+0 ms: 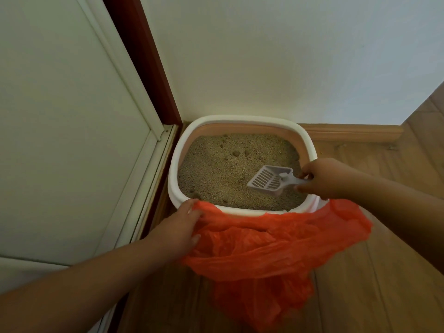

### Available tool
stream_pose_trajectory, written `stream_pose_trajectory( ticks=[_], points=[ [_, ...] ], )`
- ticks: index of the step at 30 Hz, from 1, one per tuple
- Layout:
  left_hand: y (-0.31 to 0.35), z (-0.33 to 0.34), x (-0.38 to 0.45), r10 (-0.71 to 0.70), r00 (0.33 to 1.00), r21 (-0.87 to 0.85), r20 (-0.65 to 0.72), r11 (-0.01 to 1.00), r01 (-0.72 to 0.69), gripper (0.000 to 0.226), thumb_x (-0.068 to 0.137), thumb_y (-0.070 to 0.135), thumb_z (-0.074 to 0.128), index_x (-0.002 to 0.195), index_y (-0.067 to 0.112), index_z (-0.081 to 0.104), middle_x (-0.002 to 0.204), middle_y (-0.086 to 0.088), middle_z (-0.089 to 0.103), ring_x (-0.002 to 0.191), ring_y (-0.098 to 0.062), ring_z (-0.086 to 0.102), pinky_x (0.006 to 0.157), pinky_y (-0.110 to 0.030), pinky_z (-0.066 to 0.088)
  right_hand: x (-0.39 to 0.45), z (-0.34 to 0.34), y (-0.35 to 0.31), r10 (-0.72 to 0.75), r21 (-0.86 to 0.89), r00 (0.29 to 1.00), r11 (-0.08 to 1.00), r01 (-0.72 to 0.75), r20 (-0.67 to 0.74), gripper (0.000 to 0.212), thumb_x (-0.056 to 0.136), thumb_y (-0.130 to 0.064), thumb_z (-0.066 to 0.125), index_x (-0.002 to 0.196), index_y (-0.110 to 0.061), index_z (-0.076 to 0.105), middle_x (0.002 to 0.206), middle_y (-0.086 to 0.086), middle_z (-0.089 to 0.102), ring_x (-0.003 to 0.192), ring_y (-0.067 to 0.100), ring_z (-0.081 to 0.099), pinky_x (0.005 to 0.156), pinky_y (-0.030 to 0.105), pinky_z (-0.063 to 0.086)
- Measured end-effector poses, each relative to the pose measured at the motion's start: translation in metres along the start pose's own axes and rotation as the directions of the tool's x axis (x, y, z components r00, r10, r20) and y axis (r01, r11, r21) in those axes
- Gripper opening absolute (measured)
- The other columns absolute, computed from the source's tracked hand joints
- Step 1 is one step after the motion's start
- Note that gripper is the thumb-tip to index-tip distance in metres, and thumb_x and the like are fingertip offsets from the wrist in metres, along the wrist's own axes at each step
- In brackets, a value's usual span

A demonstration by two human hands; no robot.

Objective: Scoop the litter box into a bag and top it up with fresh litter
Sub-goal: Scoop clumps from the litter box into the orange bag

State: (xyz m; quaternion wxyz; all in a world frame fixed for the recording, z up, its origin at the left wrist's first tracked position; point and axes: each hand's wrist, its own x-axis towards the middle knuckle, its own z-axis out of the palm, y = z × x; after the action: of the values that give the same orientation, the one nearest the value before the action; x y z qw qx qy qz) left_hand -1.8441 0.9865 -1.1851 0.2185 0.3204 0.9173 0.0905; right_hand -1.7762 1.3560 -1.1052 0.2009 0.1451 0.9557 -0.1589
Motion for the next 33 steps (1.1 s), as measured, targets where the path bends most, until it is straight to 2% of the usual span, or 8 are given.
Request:
stream_pose_trajectory(
  ticks=[3, 5, 7, 10, 15, 22, 30, 33],
  points=[
    [0.004, -0.005, 0.009, 0.029, 0.997, -0.066, -0.076, 0.997, -0.034, 0.053, 0.091, 0.034, 0.067, 0.140, 0.025, 0.051, 0.151, 0.011, 0.036, 0.122, -0.017, 0.061, 0.101, -0.040, 0.052, 0.018, -0.005, -0.009, -0.006, -0.090, 0.998, 0.996, 0.001, -0.061, 0.034, 0.091, -0.040, 0.068, 0.112, -0.013, 0.072, 0.090, 0.002, 0.072, 0.077, 0.016, 0.067, 0.068, 0.029, 0.055],
    [0.007, -0.007, 0.015, 0.030, 0.995, -0.102, -0.100, 0.994, -0.040, 0.050, 0.091, 0.037, 0.068, 0.138, 0.024, 0.055, 0.142, 0.010, 0.046, 0.119, -0.016, 0.061, 0.101, -0.040, 0.052, 0.030, -0.010, -0.013, 0.002, -0.025, 0.996, 1.000, -0.004, -0.088, 0.037, 0.088, -0.038, 0.073, 0.116, -0.013, 0.068, 0.099, 0.004, 0.071, 0.086, 0.019, 0.067, 0.076, 0.032, 0.056],
    [0.009, -0.010, 0.021, 0.016, 0.991, -0.163, -0.136, 0.986, -0.038, 0.051, 0.089, 0.038, 0.072, 0.136, 0.023, 0.058, 0.136, 0.008, 0.050, 0.115, -0.013, 0.061, 0.100, -0.038, 0.052, 0.043, -0.014, -0.017, -0.007, 0.023, 0.993, 1.000, 0.010, -0.114, 0.038, 0.084, -0.036, 0.077, 0.113, -0.013, 0.066, 0.100, 0.003, 0.070, 0.087, 0.019, 0.066, 0.075, 0.031, 0.055],
    [0.011, -0.014, 0.028, -0.019, 0.988, -0.251, -0.152, 0.968, -0.020, 0.057, 0.087, 0.041, 0.077, 0.137, 0.023, 0.056, 0.132, 0.009, 0.049, 0.109, -0.008, 0.059, 0.098, -0.030, 0.051, 0.062, -0.011, -0.021, -0.012, 0.067, 0.989, 0.998, 0.022, -0.144, 0.029, 0.085, -0.031, 0.077, 0.105, -0.012, 0.067, 0.089, 0.001, 0.069, 0.076, 0.014, 0.064, 0.060, 0.024, 0.051],
    [0.009, -0.015, 0.035, 0.006, 0.988, -0.234, -0.151, 0.971, -0.042, 0.065, 0.084, 0.041, 0.079, 0.141, 0.026, 0.051, 0.134, 0.010, 0.046, 0.114, -0.007, 0.057, 0.097, -0.028, 0.051, 0.083, 0.008, -0.018, 0.015, 0.117, 0.982, 0.993, 0.008, -0.190, 0.025, 0.087, -0.031, 0.075, 0.098, -0.010, 0.070, 0.084, 0.004, 0.070, 0.076, 0.020, 0.067, 0.068, 0.034, 0.057],
    [0.004, -0.012, 0.041, 0.037, 0.993, -0.219, -0.115, 0.974, -0.062, 0.071, 0.086, 0.035, 0.078, 0.148, 0.027, 0.046, 0.142, 0.011, 0.043, 0.120, -0.008, 0.055, 0.103, -0.028, 0.048, 0.100, 0.027, 0.001, 0.084, 0.114, 0.988, 0.991, -0.069, -0.132, 0.026, 0.087, -0.033, 0.075, 0.097, -0.010, 0.076, 0.082, 0.005, 0.071, 0.071, 0.018, 0.064, 0.056, 0.027, 0.047],
    [0.000, -0.009, 0.049, 0.025, 0.989, -0.189, -0.142, 0.980, -0.052, 0.070, 0.088, 0.037, 0.076, 0.150, 0.026, 0.045, 0.143, 0.009, 0.045, 0.124, -0.010, 0.054, 0.104, -0.029, 0.048, 0.123, 0.034, -0.010, 0.037, 0.147, 0.990, 0.989, -0.017, -0.134, 0.018, 0.090, -0.026, 0.074, 0.101, -0.012, 0.077, 0.072, 0.002, 0.069, 0.058, 0.013, 0.060, 0.049, 0.022, 0.040],
    [-0.002, -0.008, 0.050, 0.007, 0.988, -0.194, -0.154, 0.980, -0.037, 0.070, 0.088, 0.035, 0.075, 0.150, 0.027, 0.044, 0.142, 0.008, 0.045, 0.123, -0.011, 0.055, 0.104, -0.032, 0.048, 0.131, 0.036, -0.016, 0.017, 0.149, 0.990, 0.989, 0.005, -0.143, 0.016, 0.091, -0.027, 0.072, 0.094, -0.012, 0.077, 0.069, 0.001, 0.067, 0.057, 0.014, 0.060, 0.048, 0.022, 0.039]
  ],
)
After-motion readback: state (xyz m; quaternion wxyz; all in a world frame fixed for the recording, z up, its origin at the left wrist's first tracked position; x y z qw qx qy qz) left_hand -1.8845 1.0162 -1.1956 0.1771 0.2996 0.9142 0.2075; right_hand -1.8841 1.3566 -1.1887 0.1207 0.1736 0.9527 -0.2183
